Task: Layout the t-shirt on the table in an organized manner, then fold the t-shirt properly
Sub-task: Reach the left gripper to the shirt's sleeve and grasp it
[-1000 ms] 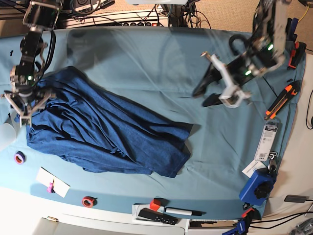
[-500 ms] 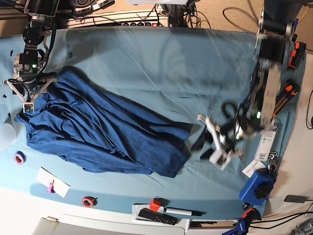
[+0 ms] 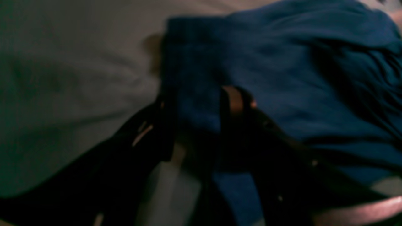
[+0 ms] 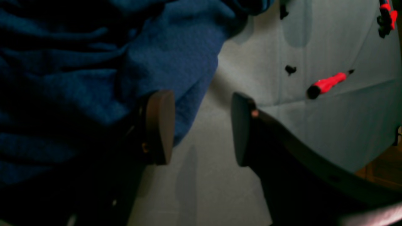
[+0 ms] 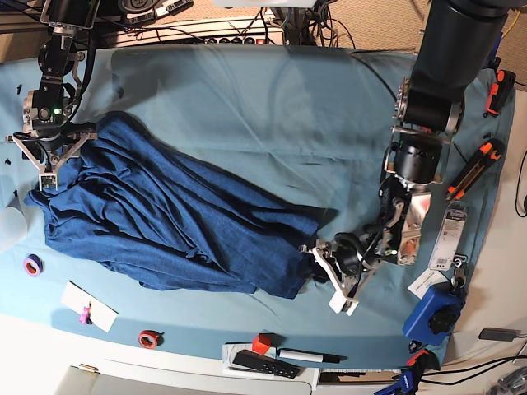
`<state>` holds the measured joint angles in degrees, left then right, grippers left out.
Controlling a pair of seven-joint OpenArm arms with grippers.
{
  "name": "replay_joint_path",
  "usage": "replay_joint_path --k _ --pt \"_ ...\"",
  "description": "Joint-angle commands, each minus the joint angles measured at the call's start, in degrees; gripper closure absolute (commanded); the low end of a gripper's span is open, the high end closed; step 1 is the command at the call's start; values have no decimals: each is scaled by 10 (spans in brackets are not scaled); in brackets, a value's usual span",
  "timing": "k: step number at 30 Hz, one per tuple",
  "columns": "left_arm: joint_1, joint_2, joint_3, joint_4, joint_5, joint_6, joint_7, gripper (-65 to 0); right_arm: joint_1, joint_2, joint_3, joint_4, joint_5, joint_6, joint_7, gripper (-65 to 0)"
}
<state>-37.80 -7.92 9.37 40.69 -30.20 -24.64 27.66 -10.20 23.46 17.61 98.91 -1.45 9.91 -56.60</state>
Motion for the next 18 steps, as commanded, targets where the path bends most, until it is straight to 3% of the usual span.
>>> replay_joint_path --k 1,4,7,10,15,18 --pt "-21 1 -1 1 3 -7 -19 -230 5 11 5 9 -5 -6 9 -289" --pt "-21 3 -1 -14 39 -8 -32 -234 5 11 5 9 -5 -6 11 -289" --pt "-20 3 -1 -14 38 -12 -32 -262 5 11 5 9 -5 -6 11 -289" --pt "-19 5 -1 -14 38 -37 -32 -263 5 11 5 9 -5 -5 11 -289" --pt "-5 24 -1 -14 38 -34 -44 -262 5 11 5 9 -5 -5 12 -289" --pt "-2 31 -1 -14 50 -35 -59 -220 5 11 5 9 -5 -5 13 -289"
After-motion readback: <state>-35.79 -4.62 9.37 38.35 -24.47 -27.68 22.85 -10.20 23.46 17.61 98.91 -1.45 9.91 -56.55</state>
